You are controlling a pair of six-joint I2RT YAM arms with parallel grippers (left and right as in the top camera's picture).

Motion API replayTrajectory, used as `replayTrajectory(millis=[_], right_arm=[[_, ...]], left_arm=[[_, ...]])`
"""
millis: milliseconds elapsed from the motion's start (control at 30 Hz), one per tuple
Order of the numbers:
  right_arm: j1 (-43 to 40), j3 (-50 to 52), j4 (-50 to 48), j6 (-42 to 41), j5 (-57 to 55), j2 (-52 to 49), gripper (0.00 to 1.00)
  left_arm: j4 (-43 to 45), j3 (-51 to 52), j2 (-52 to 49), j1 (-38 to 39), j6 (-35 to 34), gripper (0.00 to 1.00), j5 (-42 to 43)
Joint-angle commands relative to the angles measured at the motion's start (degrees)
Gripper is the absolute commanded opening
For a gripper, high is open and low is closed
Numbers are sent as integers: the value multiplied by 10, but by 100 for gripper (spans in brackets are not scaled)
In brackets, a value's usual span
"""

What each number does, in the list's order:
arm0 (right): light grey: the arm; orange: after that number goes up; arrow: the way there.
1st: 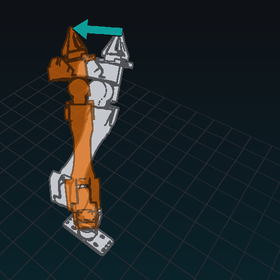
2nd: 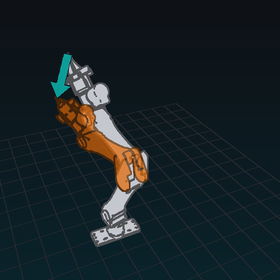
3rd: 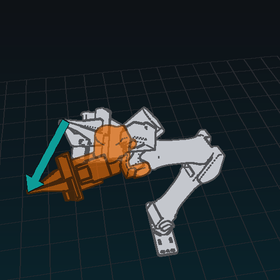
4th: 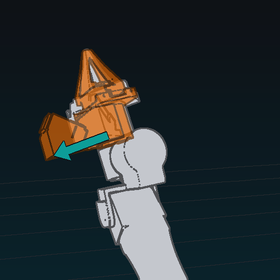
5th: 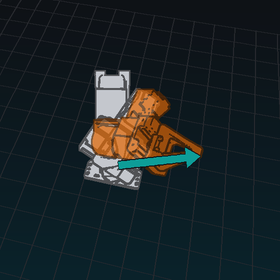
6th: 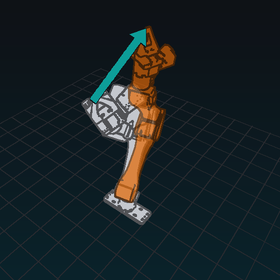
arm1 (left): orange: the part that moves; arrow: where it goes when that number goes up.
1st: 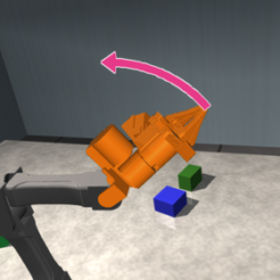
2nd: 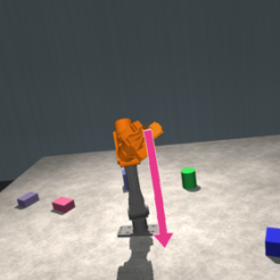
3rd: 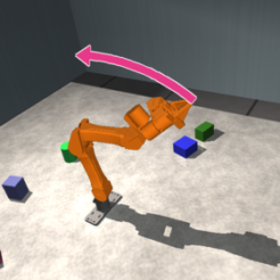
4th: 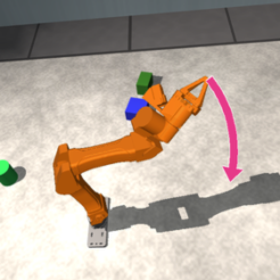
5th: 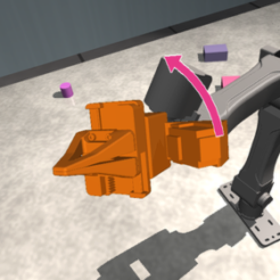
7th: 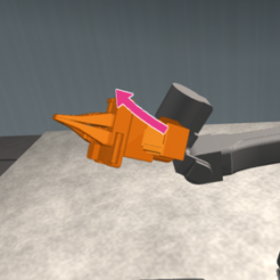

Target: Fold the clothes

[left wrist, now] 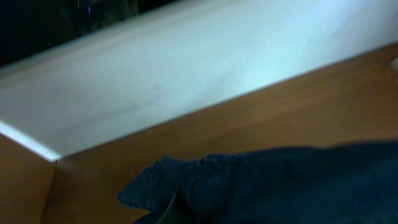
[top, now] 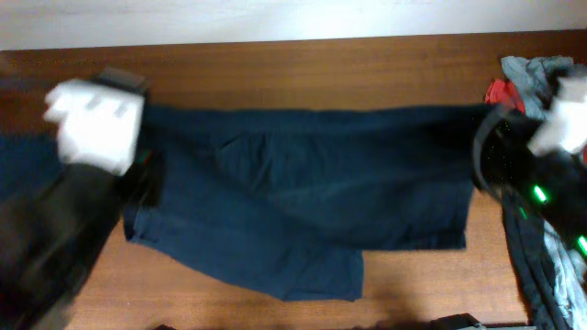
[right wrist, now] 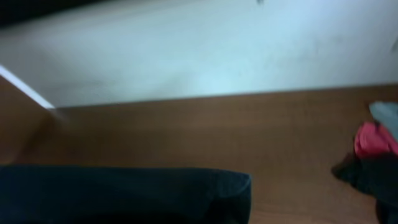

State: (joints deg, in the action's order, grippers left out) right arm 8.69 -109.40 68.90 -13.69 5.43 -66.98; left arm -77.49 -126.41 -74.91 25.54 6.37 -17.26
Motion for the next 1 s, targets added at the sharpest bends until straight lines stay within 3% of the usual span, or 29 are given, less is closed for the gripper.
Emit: replayTrajectory(millis=[0,133,200,233,267,300,367,433,467,500,767,967], right_arm=[[-5,0,-6,-3,-22,-98,5],[-5,0,-51,-3,-22,-235,5],[-5,0,-75,-3,-22,-278,5],[-5,0,-100,-3,-22,-308,11],[-5,0,-124,-3,-22,-335,19],[-5,0,-144,-3,-22,-354,29],[-5,0,-180,0,-22,-387,60],[-13,0,-187,0,-22,-402,70],[-20,0,-173,0,-22,-402,73],[-27,0,-154,0,-22,-396,74],[-43,0,40,0,-22,-373,77],[-43,0,79,30,-15,-360,77]], left_arm=[[19,-3,-111,-25,-1,2,-38],[49,-3,-258,-79,-1,2,-35],[71,-3,-319,-94,-1,10,-35],[91,-3,-356,-103,-1,18,-35],[107,-3,-383,-110,-1,41,-35],[124,-3,-411,-117,-1,50,-36],[148,-3,-457,-130,-1,54,-38],[148,-4,-477,-146,-3,87,-37],[139,-4,-478,-155,-4,87,-37],[122,-5,-471,-167,-4,97,-37],[-28,-6,-398,-193,-13,99,-30],[-99,-6,-328,-193,-52,99,-29]])
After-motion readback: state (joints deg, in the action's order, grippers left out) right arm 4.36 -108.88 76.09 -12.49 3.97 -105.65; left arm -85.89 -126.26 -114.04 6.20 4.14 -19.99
